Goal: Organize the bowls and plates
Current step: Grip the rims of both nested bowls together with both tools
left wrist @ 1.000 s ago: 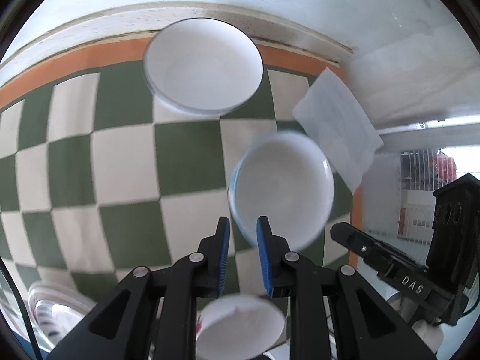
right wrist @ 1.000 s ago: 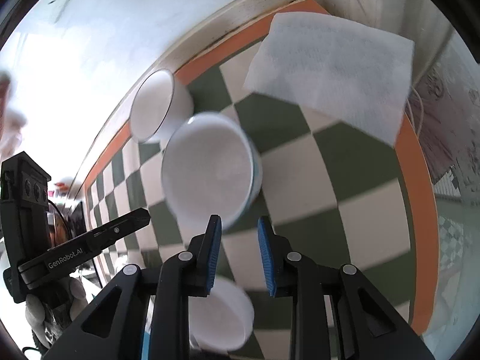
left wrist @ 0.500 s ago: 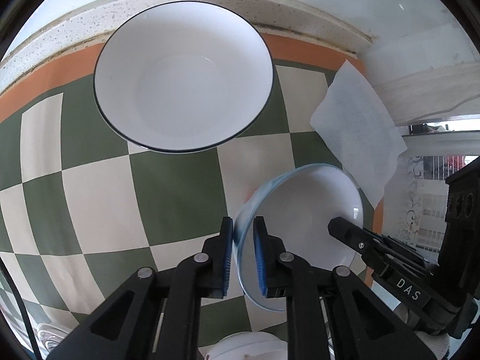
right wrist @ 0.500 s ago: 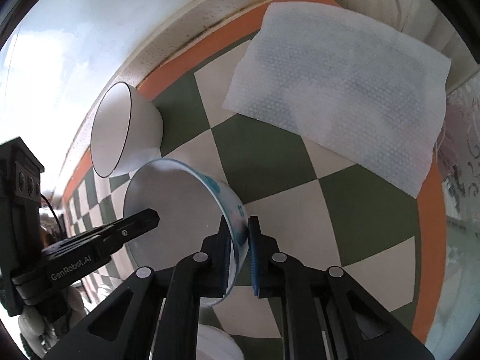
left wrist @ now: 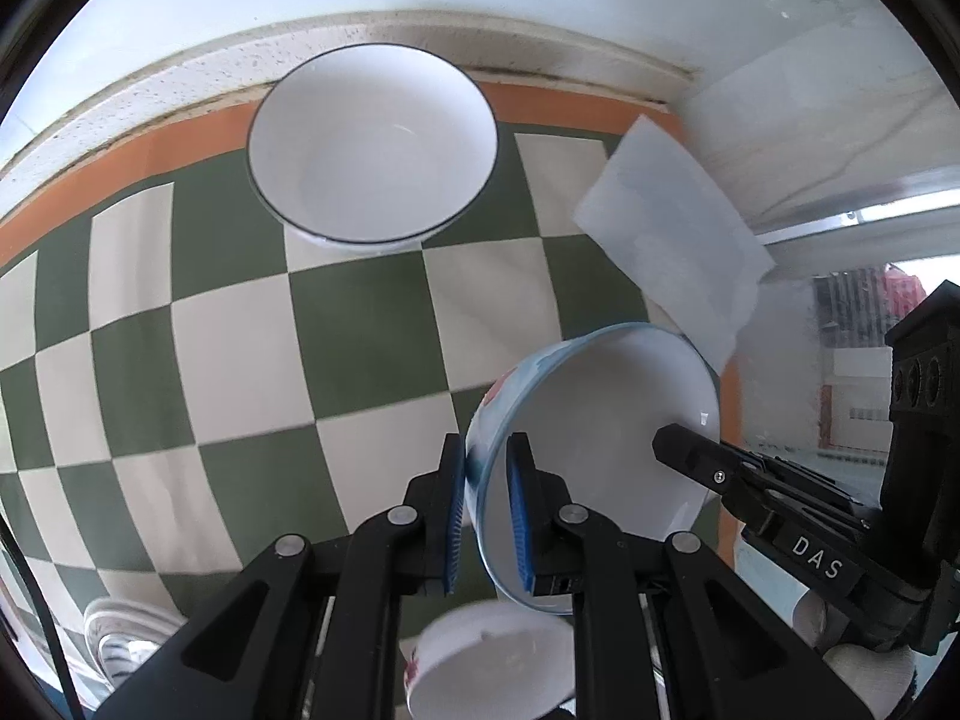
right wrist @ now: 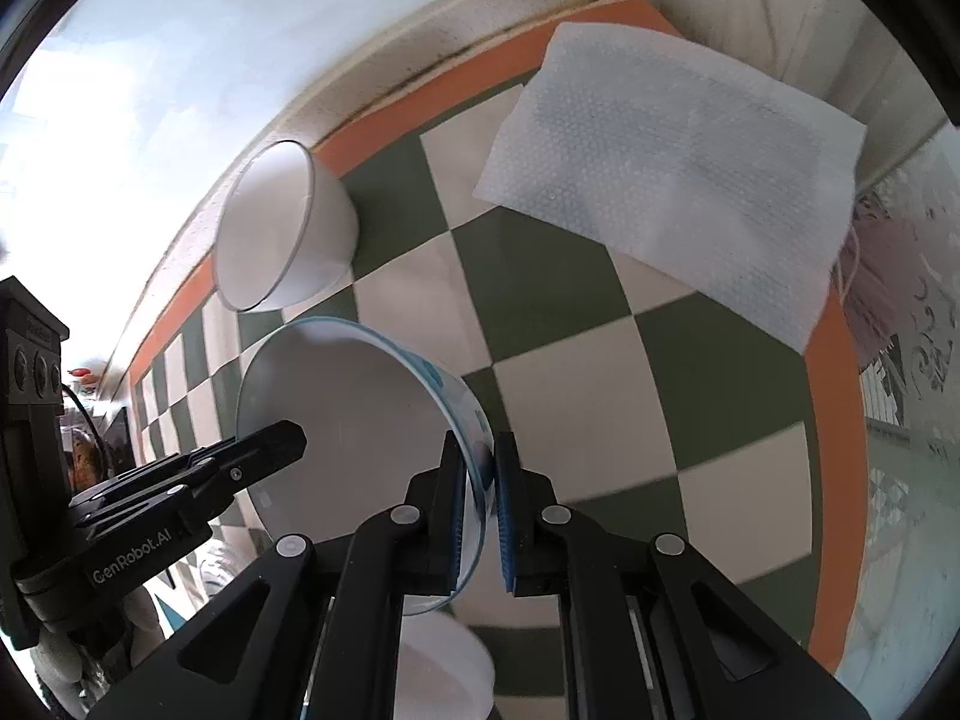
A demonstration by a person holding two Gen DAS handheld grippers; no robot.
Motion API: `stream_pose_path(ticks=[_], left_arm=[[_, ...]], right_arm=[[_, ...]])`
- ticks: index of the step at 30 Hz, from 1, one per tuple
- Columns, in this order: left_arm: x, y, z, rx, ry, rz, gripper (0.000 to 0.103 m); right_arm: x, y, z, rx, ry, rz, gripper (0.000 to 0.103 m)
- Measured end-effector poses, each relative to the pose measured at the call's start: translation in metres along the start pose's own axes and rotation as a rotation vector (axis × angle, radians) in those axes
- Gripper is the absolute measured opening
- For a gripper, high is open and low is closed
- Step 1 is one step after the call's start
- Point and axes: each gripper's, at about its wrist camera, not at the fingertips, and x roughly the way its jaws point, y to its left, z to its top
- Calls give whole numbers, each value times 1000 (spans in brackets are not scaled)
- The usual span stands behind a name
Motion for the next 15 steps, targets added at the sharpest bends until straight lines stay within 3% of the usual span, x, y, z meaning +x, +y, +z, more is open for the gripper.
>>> stream_pose_path(ticks=[15], left_arm=[[-47,-5,-75,57,-30,27,12]], right_arm=[[-59,27,-88,-59,-37,-1,11]])
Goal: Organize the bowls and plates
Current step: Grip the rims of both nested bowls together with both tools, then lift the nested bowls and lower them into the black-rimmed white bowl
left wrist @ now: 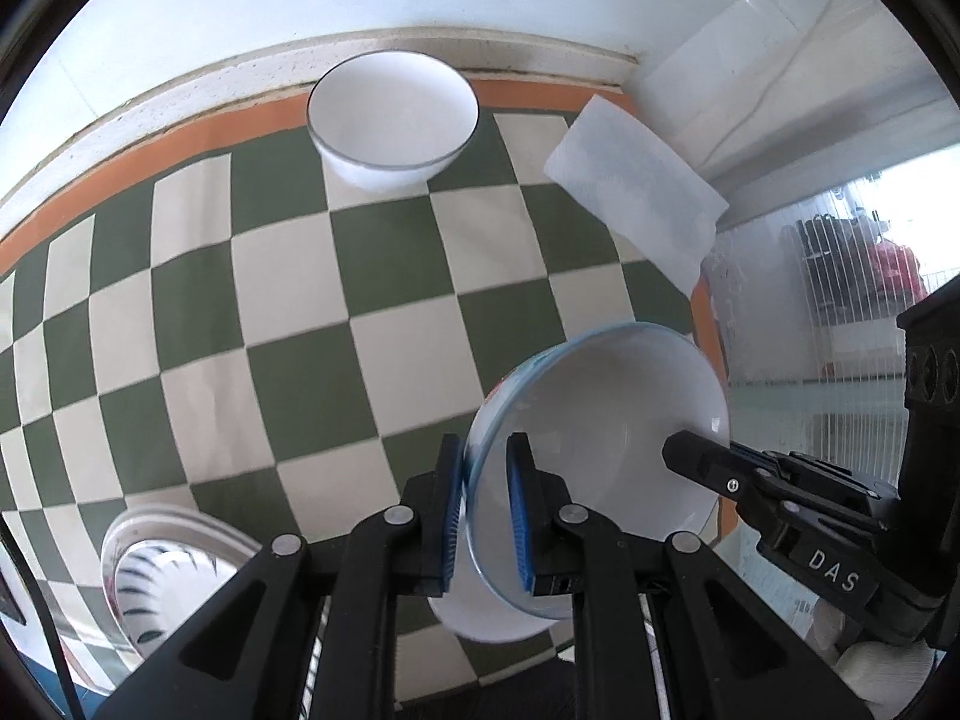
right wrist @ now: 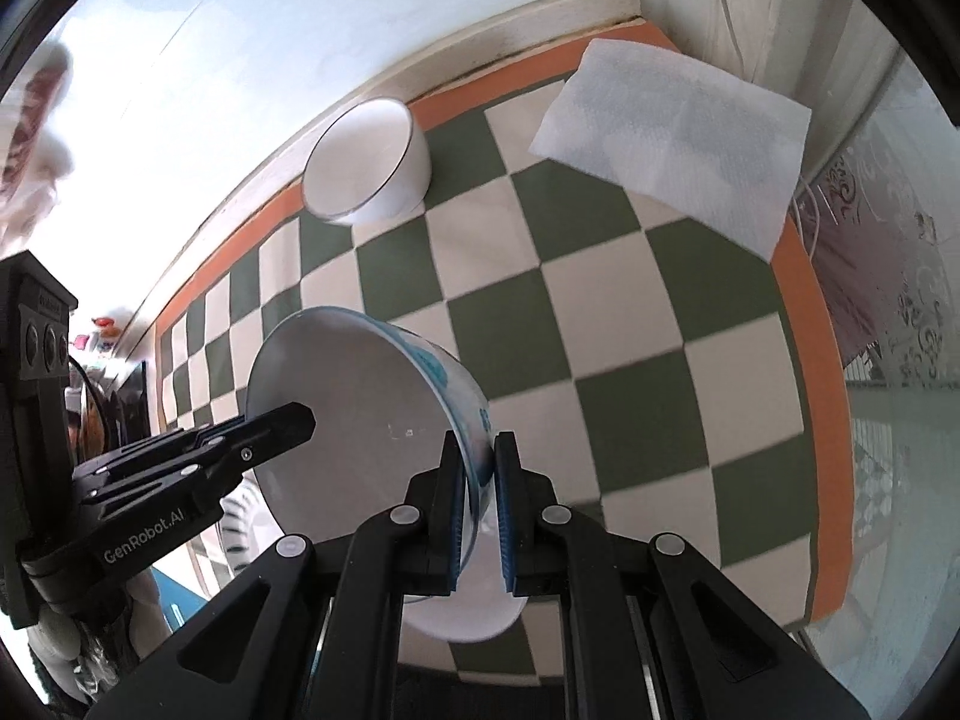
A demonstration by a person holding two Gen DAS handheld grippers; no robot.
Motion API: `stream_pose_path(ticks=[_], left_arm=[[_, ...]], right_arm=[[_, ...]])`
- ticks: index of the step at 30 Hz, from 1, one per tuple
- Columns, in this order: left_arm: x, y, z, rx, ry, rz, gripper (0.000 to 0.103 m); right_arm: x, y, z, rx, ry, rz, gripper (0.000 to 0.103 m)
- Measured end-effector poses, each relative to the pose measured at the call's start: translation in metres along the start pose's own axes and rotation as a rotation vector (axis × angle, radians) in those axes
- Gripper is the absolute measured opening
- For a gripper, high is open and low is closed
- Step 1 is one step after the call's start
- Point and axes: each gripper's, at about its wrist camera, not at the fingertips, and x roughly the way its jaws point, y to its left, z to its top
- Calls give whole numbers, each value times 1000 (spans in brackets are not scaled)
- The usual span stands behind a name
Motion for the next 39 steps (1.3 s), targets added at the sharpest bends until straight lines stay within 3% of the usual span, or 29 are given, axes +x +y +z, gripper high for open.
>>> stream_pose_path(ticks=[6,15,39], left_arm=[[8,6,-27,3,37,5,12],[30,-2,-50,50,88,41,13],[53,6,-59,33,153,84,14]], right_arm=[[3,2,-40,-11,35,-6,11],[32,-12,-67,24,98,-27,11],[60,-22,-64,107,204,-1,14]])
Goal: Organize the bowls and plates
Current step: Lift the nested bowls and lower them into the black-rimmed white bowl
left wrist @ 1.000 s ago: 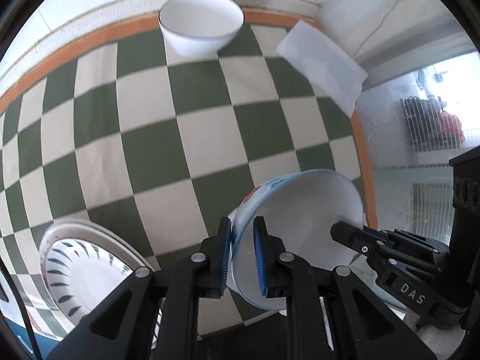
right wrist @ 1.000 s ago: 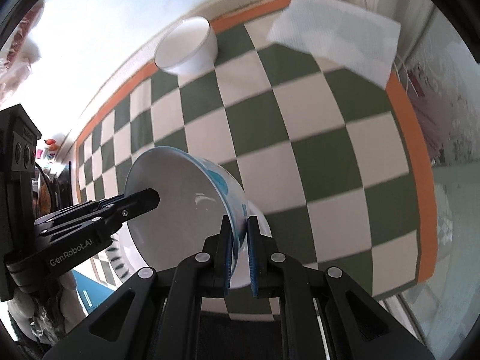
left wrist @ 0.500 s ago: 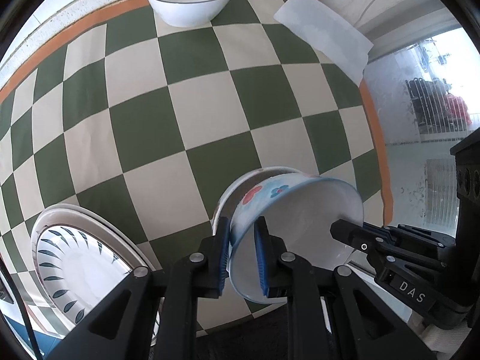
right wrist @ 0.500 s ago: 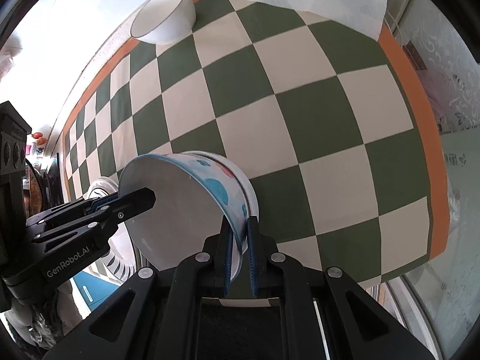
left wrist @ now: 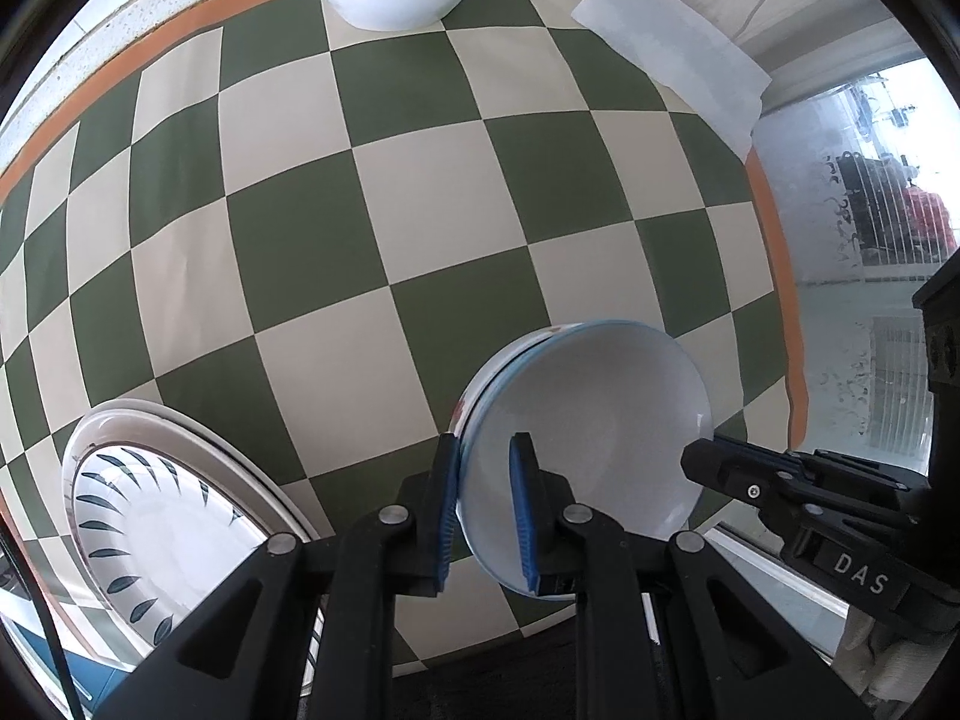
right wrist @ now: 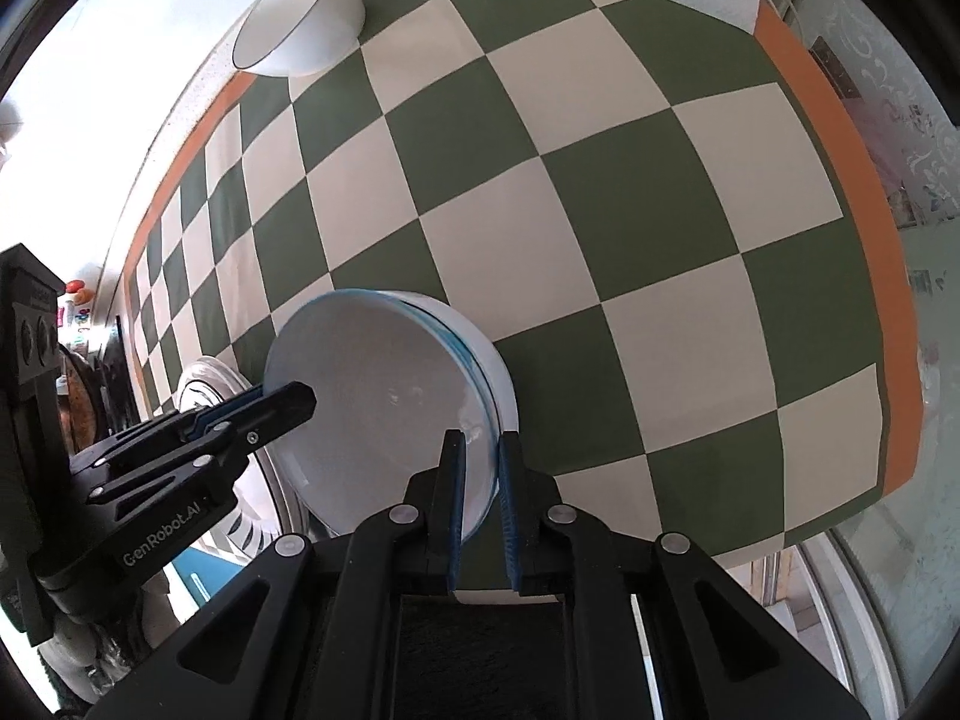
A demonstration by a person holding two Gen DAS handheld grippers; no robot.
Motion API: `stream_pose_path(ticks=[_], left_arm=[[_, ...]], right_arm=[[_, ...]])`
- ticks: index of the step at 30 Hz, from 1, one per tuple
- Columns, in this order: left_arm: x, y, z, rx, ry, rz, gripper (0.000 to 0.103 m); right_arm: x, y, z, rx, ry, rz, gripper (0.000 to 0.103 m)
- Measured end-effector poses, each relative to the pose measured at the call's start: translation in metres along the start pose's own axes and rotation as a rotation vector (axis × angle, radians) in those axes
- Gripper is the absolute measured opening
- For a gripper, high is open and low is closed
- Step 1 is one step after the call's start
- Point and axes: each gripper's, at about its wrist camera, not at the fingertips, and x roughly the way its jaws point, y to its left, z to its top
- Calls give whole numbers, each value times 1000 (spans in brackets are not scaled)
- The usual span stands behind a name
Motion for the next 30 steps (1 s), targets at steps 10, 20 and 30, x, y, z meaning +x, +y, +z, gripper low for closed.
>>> stream_pose_path(ticks=[10,20,30], left_arm=[[-14,7,-3,-30,-18,-31,15],[-76,56,55,-229,-208,-83,30],[-59,111,173,-390,-207,-117,30]], right_arm=[[2,2,4,-23,27,3,14],[-51,8,34,-43,-71,66,19],[-63,65,162,-146,-197,162,33]])
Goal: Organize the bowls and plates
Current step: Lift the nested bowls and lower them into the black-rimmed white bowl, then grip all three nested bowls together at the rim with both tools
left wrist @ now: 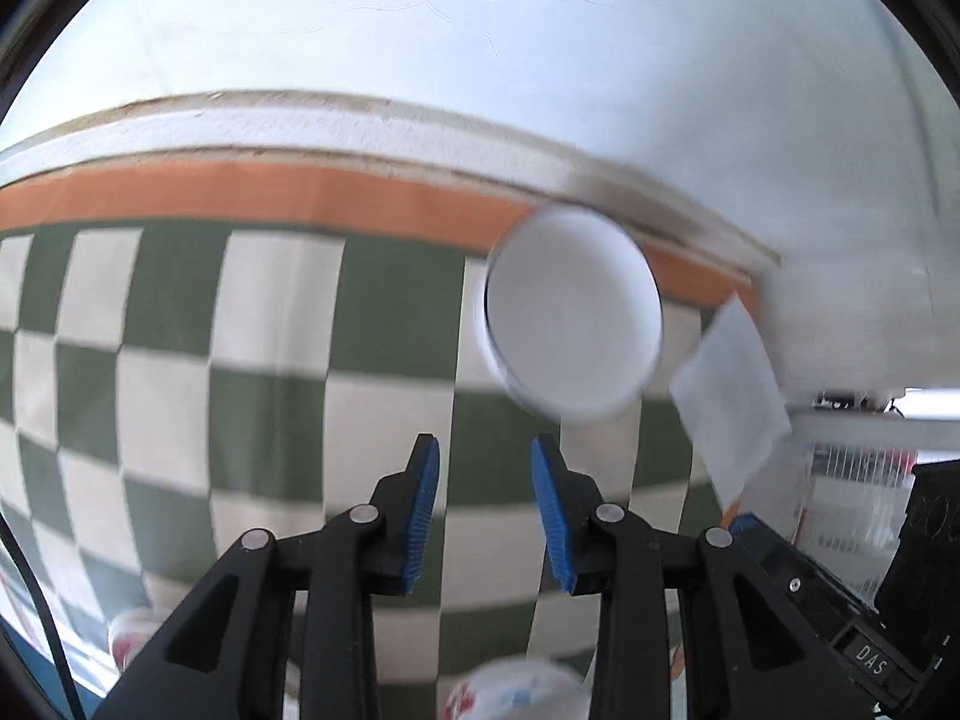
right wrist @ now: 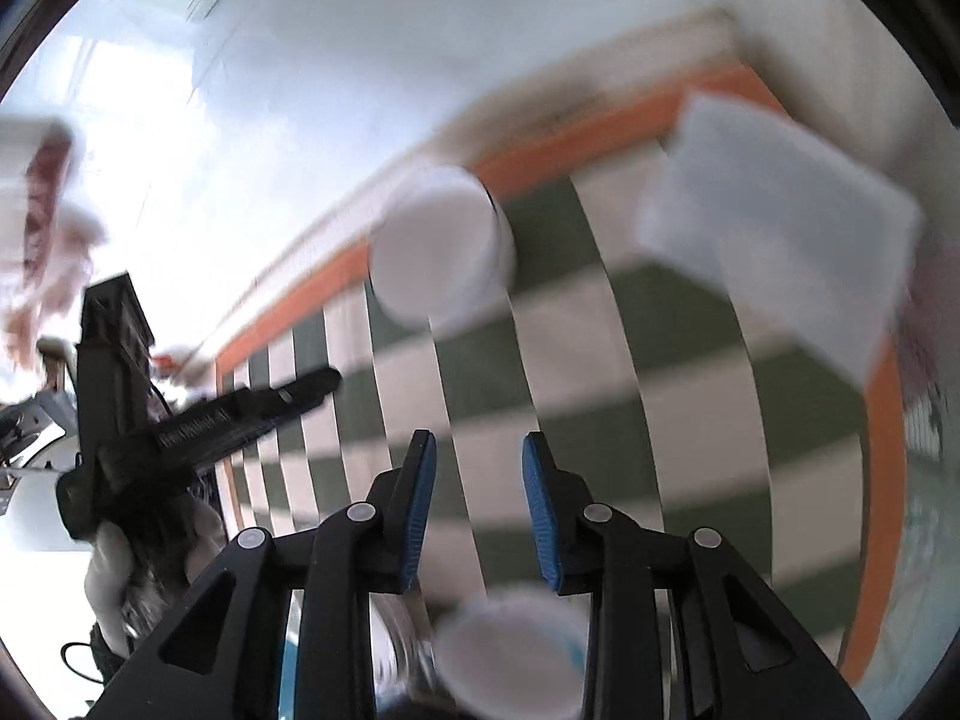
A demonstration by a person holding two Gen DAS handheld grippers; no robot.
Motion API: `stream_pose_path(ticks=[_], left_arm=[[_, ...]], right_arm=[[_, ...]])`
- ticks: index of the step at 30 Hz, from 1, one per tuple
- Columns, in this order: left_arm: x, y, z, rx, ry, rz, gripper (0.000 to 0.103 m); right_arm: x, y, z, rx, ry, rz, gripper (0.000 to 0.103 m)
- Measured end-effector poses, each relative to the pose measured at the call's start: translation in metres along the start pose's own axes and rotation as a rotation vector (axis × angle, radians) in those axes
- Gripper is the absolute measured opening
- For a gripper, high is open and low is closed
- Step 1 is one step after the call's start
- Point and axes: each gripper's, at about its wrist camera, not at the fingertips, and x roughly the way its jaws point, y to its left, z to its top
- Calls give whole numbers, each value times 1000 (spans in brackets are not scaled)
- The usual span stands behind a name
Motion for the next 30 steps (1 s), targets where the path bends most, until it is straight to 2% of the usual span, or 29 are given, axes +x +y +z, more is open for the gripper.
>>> stream_pose_path(ticks=[6,9,11,13,14,16,18,30], left_arm=[[40,0,41,-22,43,20,30],[59,-2,52,-4,67,43,29],[66,-1,55,1,67,27,24],[69,-2,55,2,69,11,14],[69,-2,55,4,65,12,14],[69,-4,54,14,55,21,13],[69,-6,51,23,53,28,13],[39,-19,22,79,18,59,13]], right_arm=[[54,13,76,-46,6,-72,33],[79,12,95,-54,39,-100,33],[97,10,105,-52,65,-110,33],[109,9,108,-56,81,-125,32],[113,9,109,-58,85,-125,30],[120,7,110,-63,85,-150,15],[123,6,110,-64,83,-160,10],[110,19,95,-103,89,-172,10]])
